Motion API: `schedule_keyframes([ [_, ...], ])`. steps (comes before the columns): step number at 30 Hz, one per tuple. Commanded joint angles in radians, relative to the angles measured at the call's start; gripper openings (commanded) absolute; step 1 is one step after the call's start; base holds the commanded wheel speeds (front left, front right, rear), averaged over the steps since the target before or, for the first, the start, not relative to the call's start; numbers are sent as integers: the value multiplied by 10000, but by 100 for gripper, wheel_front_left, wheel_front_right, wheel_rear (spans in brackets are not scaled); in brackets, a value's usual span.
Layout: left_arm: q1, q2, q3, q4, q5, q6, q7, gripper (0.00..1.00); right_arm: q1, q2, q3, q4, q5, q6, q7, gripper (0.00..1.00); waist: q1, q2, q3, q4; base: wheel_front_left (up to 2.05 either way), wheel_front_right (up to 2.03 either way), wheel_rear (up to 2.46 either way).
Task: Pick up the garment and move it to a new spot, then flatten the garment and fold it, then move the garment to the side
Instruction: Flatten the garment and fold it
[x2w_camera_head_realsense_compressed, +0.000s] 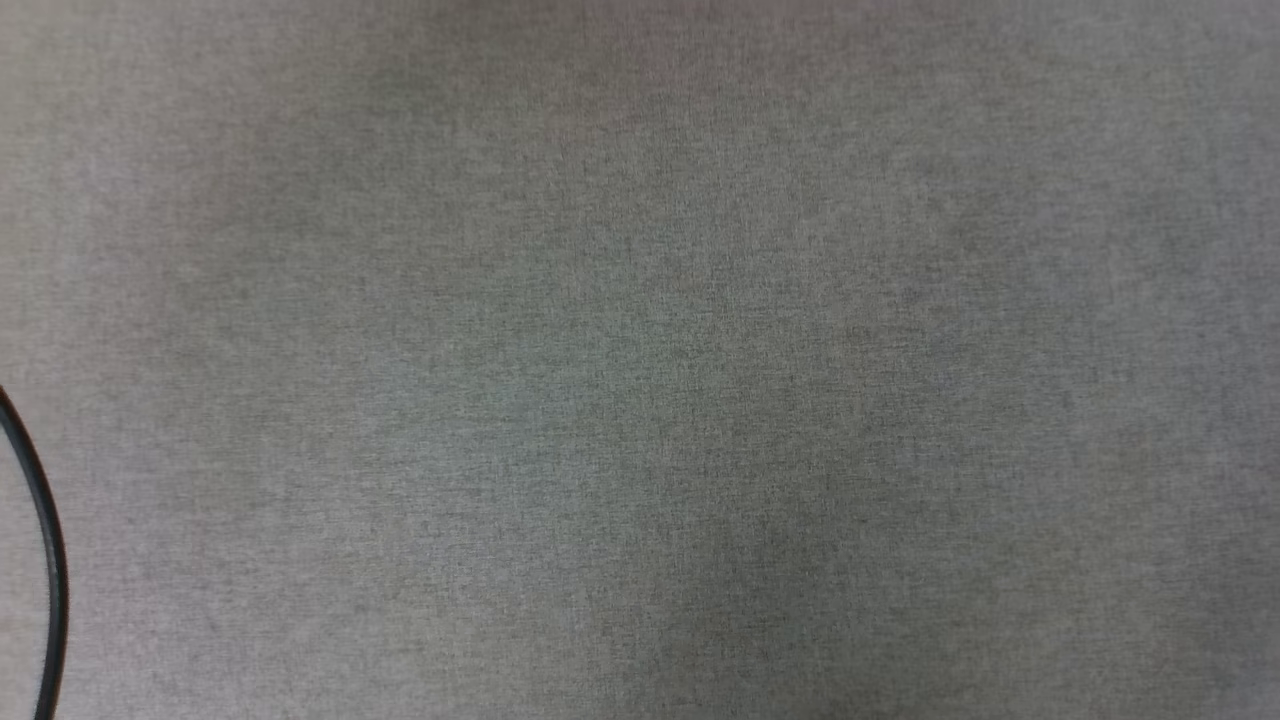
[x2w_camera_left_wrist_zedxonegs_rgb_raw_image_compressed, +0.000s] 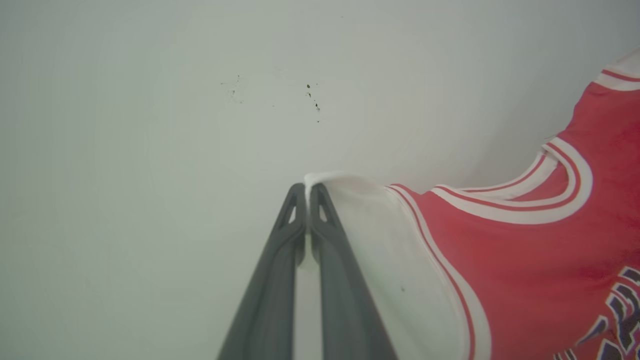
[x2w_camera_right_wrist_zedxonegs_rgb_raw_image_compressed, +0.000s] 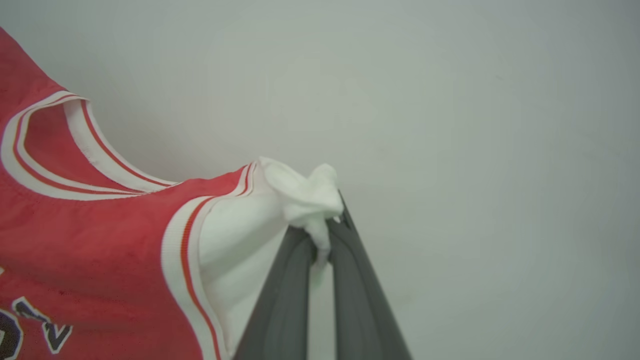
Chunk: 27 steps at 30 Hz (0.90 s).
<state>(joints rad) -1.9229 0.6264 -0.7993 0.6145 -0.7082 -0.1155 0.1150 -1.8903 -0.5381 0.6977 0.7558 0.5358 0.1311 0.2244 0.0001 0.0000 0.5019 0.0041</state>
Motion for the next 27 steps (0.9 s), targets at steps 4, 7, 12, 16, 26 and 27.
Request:
schedule_keyframes([
  [4,-353,-159,22,772,-176,-92,-646,0,-695,561,40,896,-230,-7,-532,0,-1,0,412,52,0,0,0],
  [7,-106,-234,-217,1047,-97,-120,-926,0,-485,766,226,1245,-186,-7,-793,0,-1,0,441,80,0,0,0],
  [12,666,-271,-513,1220,-419,-124,-1515,0,437,1145,855,1535,106,-7,-1138,0,-1,0,256,46,0,0,0],
  [16,2519,74,-1072,768,-1019,-133,-2218,0,2055,1185,1911,1317,788,-7,-1609,0,-1,0,-256,-10,0,0,0],
  [26,7195,1080,-1401,-658,-2205,426,-3255,0,5446,816,3654,334,2298,-7,-2221,0,-1,0,-1516,-83,0,0,0],
  [27,7695,1207,-1444,-871,-2300,534,-3312,0,5786,736,3804,233,2431,-7,-2293,0,-1,0,-1640,-81,0,0,0],
])
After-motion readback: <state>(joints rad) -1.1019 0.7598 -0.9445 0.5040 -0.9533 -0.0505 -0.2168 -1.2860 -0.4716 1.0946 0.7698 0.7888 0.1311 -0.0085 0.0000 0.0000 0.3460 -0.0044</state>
